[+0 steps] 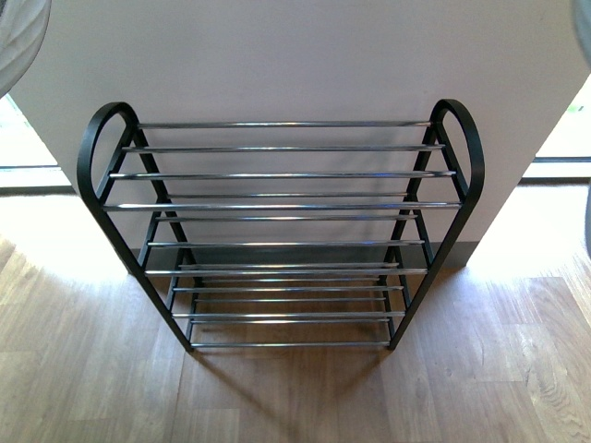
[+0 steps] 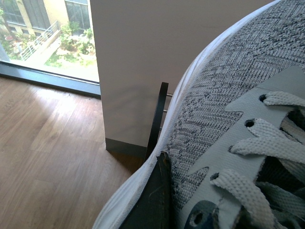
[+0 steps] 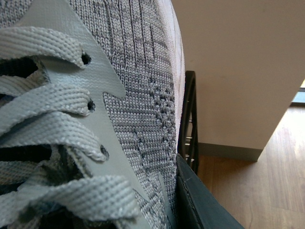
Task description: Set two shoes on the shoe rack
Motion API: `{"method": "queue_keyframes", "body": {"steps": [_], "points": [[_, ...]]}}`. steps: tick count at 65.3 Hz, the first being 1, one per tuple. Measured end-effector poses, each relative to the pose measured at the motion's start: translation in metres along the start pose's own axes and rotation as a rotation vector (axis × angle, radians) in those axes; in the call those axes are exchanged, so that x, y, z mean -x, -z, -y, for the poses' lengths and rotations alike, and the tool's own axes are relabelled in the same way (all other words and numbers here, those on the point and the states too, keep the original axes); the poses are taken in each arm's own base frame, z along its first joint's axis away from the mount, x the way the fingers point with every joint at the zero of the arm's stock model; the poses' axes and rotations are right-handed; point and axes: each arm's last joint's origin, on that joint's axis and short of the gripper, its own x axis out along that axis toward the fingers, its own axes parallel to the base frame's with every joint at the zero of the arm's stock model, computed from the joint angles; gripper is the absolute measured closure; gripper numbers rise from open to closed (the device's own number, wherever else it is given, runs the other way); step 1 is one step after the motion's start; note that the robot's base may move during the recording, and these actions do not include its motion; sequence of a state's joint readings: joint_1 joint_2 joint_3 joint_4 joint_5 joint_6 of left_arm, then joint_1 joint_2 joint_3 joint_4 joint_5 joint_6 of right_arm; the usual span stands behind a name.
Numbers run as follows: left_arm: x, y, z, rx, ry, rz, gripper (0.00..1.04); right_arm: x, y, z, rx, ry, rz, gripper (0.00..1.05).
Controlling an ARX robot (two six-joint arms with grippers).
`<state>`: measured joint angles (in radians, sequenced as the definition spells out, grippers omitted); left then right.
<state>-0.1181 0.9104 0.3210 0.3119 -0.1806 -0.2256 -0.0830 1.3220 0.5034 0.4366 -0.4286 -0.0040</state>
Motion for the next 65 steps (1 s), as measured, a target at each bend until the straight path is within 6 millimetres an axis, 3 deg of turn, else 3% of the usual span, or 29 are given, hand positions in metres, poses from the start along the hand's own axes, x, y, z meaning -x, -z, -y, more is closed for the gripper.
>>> {"method": "queue_keyframes", "body": {"steps": [11, 27, 39, 53, 65], "points": [[0.0, 0.0, 0.0, 0.0, 0.004, -0.001, 1.03, -0.037, -0.011, -0.026, 0.016, -0.024, -0.134, 1.01], [0.0, 0.0, 0.0, 0.0, 0.004, -0.001, 1.03, -0.103, 0.0, -0.072, 0.099, -0.022, -0.339, 1.01], [0.0, 0.0, 0.0, 0.0, 0.004, -0.001, 1.03, -0.147, 0.006, -0.094, 0.113, -0.008, -0.421, 1.01], [0.0, 0.0, 0.0, 0.0, 0.004, -0.001, 1.03, -0.193, 0.008, -0.097, 0.079, 0.081, -0.476, 1.01], [0.0, 0.0, 0.0, 0.0, 0.004, -0.001, 1.03, -0.228, 0.005, -0.083, 0.061, 0.171, -0.503, 1.01]]}}
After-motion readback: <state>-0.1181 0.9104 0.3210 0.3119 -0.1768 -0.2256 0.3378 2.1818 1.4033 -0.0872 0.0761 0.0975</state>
